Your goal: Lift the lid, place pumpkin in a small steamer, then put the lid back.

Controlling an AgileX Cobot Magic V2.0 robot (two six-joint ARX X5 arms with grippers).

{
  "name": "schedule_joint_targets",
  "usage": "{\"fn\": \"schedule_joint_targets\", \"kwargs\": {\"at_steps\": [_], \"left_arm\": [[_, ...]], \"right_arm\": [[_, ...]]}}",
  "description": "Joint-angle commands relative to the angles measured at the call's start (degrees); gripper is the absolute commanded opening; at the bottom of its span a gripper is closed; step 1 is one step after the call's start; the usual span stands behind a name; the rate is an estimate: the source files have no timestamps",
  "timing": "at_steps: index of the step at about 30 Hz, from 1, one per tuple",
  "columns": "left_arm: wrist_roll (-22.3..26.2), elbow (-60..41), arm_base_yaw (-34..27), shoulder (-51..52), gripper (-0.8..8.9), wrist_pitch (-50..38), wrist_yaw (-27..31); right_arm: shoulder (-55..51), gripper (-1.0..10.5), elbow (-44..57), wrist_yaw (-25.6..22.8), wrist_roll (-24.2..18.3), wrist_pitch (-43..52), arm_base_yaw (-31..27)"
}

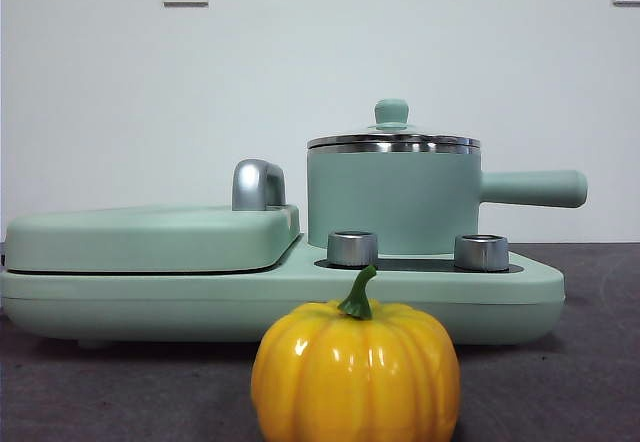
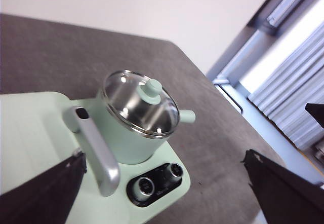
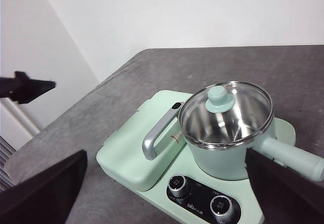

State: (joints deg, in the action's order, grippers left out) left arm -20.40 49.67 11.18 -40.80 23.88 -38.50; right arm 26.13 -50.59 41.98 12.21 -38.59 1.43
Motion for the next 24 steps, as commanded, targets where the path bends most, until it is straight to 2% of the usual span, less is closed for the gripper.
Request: {"fn": "schedule_joint_targets", "kwargs": {"at_steps": [1, 8, 16, 24], "left_arm": [[0.17, 4.02, 1.55, -5.57, 5.14, -0.79, -0.35], [2.86, 16.50, 7.80, -22.67, 5.03, -0.57, 0.17], [11.96, 32.35, 17.05, -39.01, 5.04, 5.03, 11.23], [16.79, 41.18, 23.04, -50.75, 5.03, 4.74, 15.82]], "right_arm": [[0.28, 5.0, -0.85, -0.09, -0.48, 0.35, -0.02], [0.28, 5.0, -0.85, -0.09, -0.46, 0.35, -0.02], [0.28, 5.0, -0.85, -0.09, -0.17, 0.35, -0.02], [0.28, 5.0, -0.85, -0.07, -0.17, 0.35, -0.02]]}}
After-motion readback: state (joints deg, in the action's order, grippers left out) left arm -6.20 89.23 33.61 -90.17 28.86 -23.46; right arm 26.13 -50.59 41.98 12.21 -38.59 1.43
